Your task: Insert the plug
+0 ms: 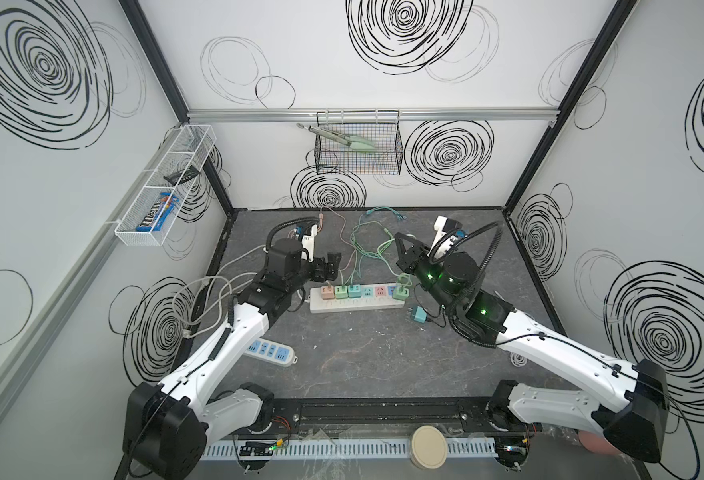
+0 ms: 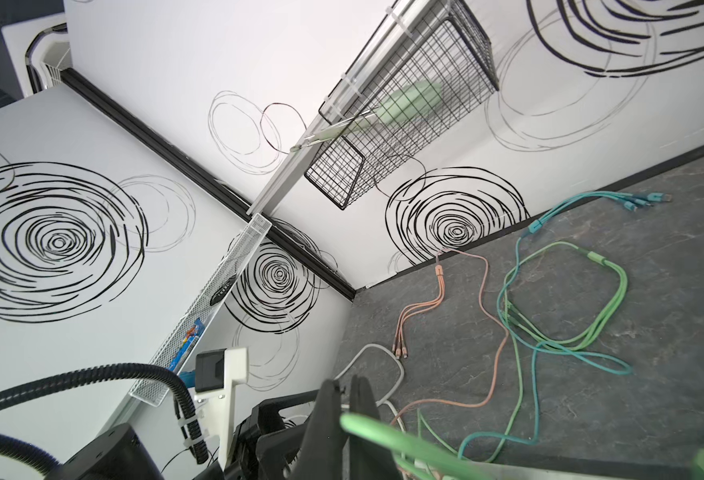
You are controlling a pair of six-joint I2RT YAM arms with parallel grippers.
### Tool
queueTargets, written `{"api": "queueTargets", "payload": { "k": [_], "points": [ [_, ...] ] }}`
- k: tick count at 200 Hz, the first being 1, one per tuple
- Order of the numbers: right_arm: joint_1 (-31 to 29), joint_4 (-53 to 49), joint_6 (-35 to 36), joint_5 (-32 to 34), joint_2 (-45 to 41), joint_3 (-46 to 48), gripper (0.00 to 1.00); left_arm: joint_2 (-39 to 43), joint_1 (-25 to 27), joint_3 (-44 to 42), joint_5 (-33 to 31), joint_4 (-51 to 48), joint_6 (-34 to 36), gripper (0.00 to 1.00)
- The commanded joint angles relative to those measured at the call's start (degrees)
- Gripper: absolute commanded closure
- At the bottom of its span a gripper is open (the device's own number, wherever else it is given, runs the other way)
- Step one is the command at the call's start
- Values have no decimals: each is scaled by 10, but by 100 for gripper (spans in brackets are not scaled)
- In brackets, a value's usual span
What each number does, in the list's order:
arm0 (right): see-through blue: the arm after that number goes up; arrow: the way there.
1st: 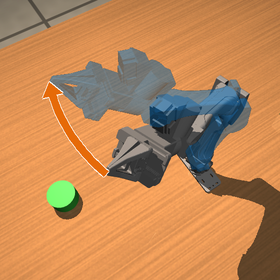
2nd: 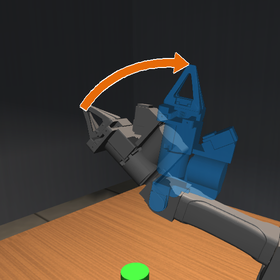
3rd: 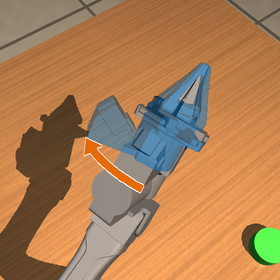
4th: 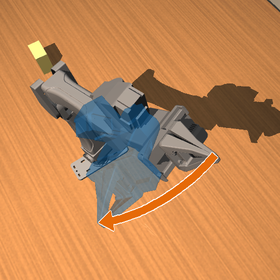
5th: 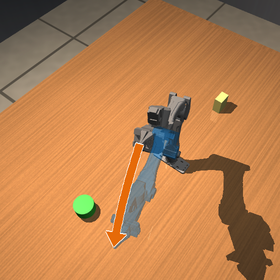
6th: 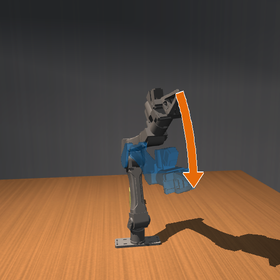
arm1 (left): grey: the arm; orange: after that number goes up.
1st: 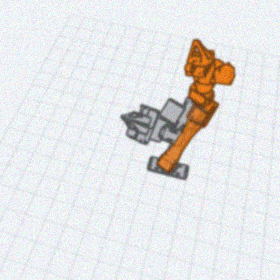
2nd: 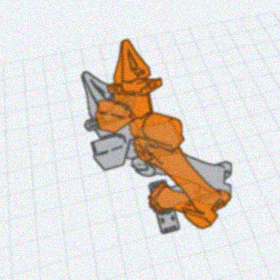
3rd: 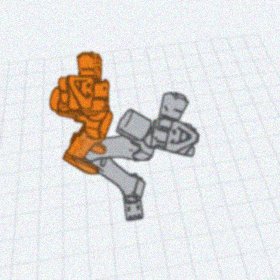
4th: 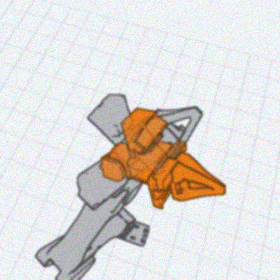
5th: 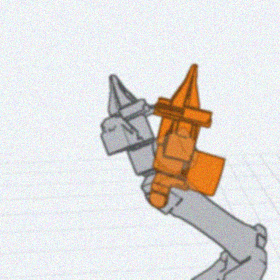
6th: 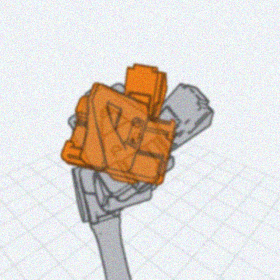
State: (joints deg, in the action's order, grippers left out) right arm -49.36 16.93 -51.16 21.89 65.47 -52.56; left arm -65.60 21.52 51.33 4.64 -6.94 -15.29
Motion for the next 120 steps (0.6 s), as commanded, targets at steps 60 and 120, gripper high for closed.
{"api": "queueTargets", "payload": {
  "k": [60,120],
  "points": [
    [227,-14,-57,-132,53,95,97,-53,160,52,-39,-58,128,4],
    [368,-67,6,-286,144,66,48,-142,278,77,31,-85,213,6]
  ]
}}
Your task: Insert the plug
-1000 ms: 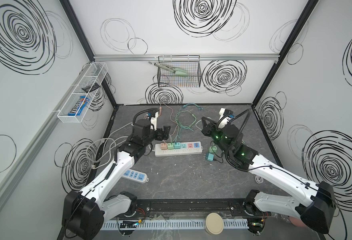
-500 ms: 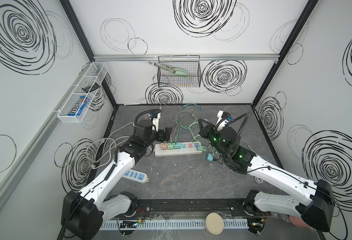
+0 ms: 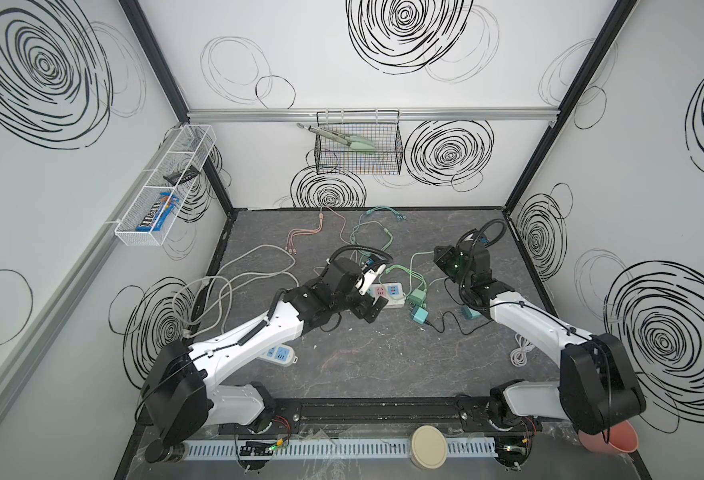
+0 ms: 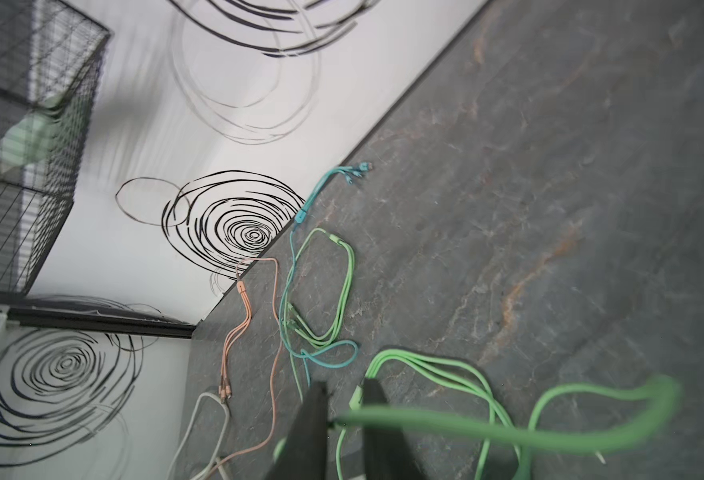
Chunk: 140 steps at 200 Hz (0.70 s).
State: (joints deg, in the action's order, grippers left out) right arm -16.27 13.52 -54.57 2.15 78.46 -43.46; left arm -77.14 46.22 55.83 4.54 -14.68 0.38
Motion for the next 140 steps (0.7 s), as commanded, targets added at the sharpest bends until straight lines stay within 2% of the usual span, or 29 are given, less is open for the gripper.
{"api": "queueTargets", "payload": {
  "k": [1,6,17,18,20,21,58,101,140],
  "points": [
    [38,-35,43,-91,15,-26,47,-29,34,33,32,-7,58,6],
    [46,-50,55,-99,17,-33,39,-38,42,39,33,-7,64,7],
    [56,-87,88,-108,17,-48,16,-59,63,54,33,-4,73,9],
    [57,-90,91,-108,17,-49,14,-61,63,55,33,-4,73,10],
    [58,-98,96,-107,17,-51,2,-65,66,59,34,-2,73,10],
    [58,-101,100,-106,16,-52,0,-67,67,60,33,-2,73,10],
    [89,-152,156,-96,-34,-23,3,-163,102,145,94,0,60,24],
    [117,-159,211,-69,-117,42,3,-253,144,212,132,26,38,25],
    [144,-116,259,-158,-133,68,3,-354,141,281,111,57,-12,27]
  ]
}}
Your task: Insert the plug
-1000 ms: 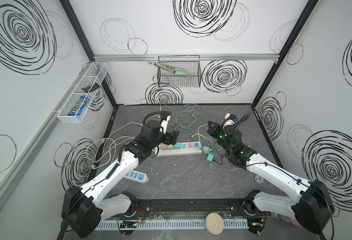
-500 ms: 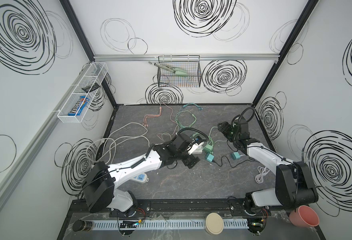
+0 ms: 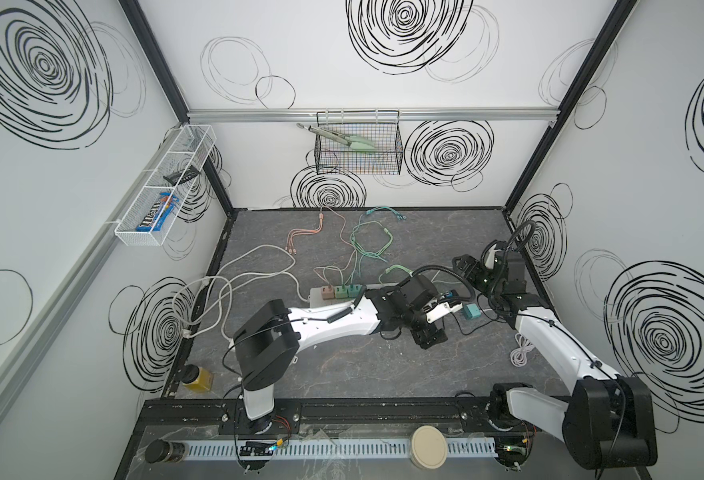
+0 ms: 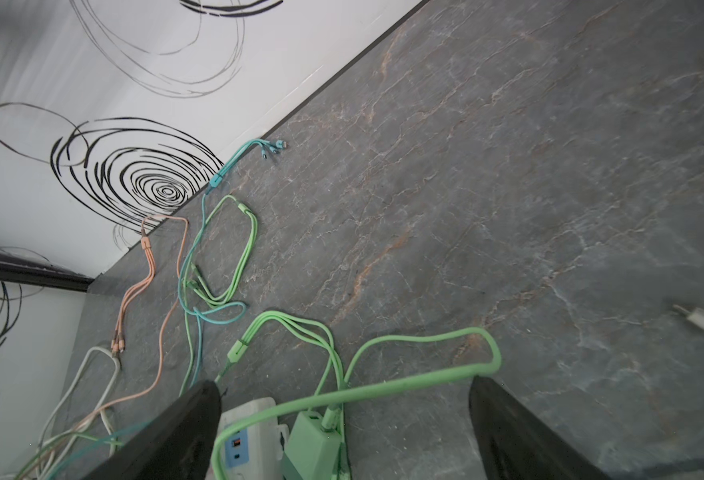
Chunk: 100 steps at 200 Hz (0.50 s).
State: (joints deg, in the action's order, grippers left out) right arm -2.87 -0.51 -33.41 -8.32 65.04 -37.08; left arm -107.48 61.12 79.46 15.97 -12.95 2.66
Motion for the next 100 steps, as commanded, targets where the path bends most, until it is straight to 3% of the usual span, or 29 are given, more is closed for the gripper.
{"api": "queueTargets", "payload": {
  "k": [1,42,100],
  "points": [
    [11,24,48,-55,2,3,3,-54,-8,46,-6,40,-36,27],
    [28,-18,43,-92,42,-45,3,-142,-42,121,-135,46,-79,27],
    [81,-14,39,-173,54,-46,3,-144,-108,129,-147,7,-96,22]
  ]
}}
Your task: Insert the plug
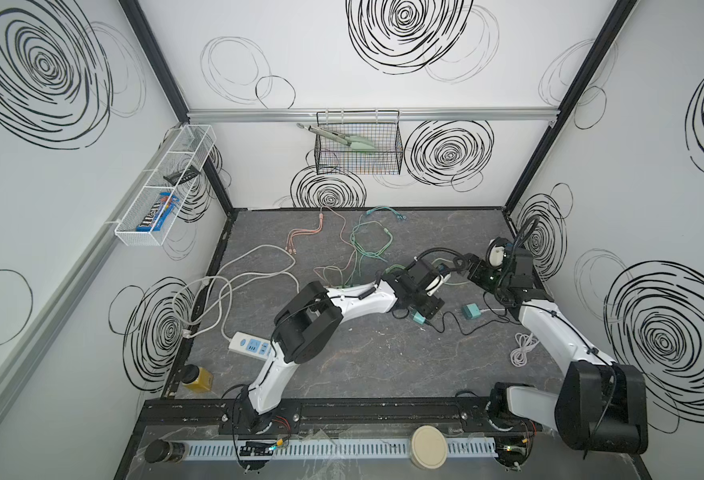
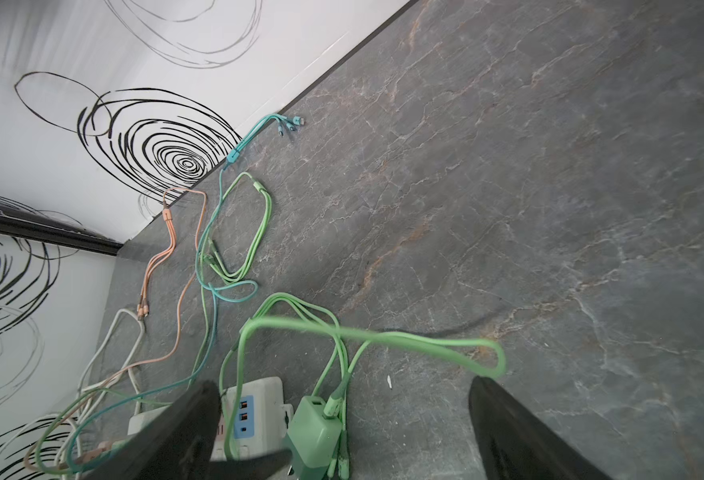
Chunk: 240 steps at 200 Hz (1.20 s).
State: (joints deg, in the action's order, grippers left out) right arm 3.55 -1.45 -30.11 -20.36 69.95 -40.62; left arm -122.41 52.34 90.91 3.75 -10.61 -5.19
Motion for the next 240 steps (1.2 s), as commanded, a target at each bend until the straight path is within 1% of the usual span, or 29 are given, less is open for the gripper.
{"api": "queueTargets", "payload": {
  "k": [1,16,33,62,82,117,145,181,201,240],
  "points": [
    [17,-4,6,-54,5,-10,3,5,-21,15,-25,-18,-18,22],
    [26,-5,6,-75,10,-10,3,-5,-29,21,-20,-41,-21,23],
    [32,-13,5,-80,14,-13,3,-16,-30,29,-15,-66,-22,24],
    [34,-18,5,-87,16,-17,3,-24,-19,30,-10,-83,-20,26],
    [34,-22,7,-87,13,-17,3,-36,-9,40,-14,-97,-19,26],
    [34,-23,13,-83,-4,-12,3,-60,5,61,-35,-121,-17,31],
    [35,-21,13,-79,-19,-7,3,-72,3,68,-34,-118,-21,32],
    [35,-17,12,-74,-38,2,3,-98,-5,103,-40,-131,-21,32],
    [35,-16,12,-72,-44,8,3,-108,-7,119,-34,-139,-20,40],
    [37,-31,12,-51,-47,8,3,-94,-7,119,-22,-143,-22,63]
  ]
}}
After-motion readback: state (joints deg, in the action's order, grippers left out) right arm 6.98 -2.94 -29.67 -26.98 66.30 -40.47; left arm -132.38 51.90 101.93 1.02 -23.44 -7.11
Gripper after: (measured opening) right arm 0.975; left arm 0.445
